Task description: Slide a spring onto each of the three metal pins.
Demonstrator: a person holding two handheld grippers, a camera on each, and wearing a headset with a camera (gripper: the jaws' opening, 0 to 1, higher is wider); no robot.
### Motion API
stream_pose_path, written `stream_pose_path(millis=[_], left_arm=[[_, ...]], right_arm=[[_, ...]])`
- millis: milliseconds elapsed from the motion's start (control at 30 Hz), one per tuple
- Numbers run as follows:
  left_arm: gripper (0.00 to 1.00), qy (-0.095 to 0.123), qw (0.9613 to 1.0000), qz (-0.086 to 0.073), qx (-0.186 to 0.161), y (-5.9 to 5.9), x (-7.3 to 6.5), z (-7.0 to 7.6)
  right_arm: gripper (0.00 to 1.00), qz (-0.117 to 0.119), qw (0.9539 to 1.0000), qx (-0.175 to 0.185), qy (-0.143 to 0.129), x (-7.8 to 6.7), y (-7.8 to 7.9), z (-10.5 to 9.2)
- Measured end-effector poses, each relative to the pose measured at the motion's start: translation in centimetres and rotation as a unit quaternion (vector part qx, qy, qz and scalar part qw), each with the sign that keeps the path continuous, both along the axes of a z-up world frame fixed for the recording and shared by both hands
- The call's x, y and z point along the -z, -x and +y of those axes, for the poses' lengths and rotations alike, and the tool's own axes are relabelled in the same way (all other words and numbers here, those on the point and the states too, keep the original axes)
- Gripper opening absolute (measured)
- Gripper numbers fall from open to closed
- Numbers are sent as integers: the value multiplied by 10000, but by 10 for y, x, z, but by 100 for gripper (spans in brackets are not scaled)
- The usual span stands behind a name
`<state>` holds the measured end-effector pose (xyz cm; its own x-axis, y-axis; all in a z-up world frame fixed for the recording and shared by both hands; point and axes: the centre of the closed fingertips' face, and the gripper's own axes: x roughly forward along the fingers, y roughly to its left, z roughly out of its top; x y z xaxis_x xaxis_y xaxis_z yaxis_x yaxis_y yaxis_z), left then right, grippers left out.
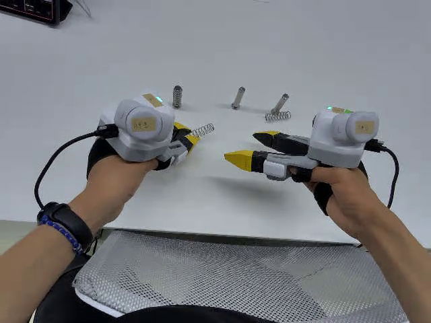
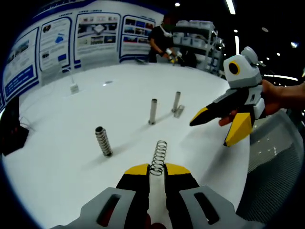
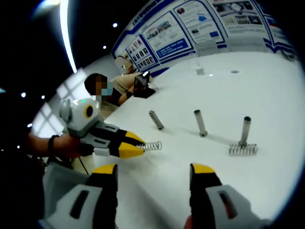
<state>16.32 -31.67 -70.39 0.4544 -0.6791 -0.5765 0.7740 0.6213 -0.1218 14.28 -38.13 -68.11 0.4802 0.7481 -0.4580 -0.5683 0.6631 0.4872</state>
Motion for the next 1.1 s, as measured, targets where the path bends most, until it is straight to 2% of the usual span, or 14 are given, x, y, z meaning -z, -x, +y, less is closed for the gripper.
stream_pose_path(millis=[267, 400, 500, 600, 800, 867, 1000, 1100], left_arm=[[11, 34, 9999, -105, 90, 3, -13, 2], [11, 50, 9998, -151, 130, 5, -19, 1], [11, 81, 9997, -190, 159, 6, -24, -1], [11, 113, 9995, -213, 186, 7, -27, -4], [11, 112, 9991, -284, 285, 11, -31, -8], [11, 108, 9983, -384, 422, 14, -33, -11], [11, 119, 9977, -432, 498, 17, -36, -15], [11, 136, 9975, -467, 506, 16, -38, -16]], right_arm=[[56, 98, 9987, 145, -471, -8, -12, 9], [51, 130, 9981, 123, -581, -8, -14, 13], [48, 232, 9967, 59, -772, -9, -13, 19], [44, 254, 9963, 41, -820, -8, -13, 23], [36, 364, 9916, 98, -1238, -14, -16, 30], [31, 424, 9900, 87, -1344, -15, -17, 32], [26, 462, 9891, 36, -1399, -16, -15, 34], [23, 499, 9881, -12, -1452, -17, -14, 36]])
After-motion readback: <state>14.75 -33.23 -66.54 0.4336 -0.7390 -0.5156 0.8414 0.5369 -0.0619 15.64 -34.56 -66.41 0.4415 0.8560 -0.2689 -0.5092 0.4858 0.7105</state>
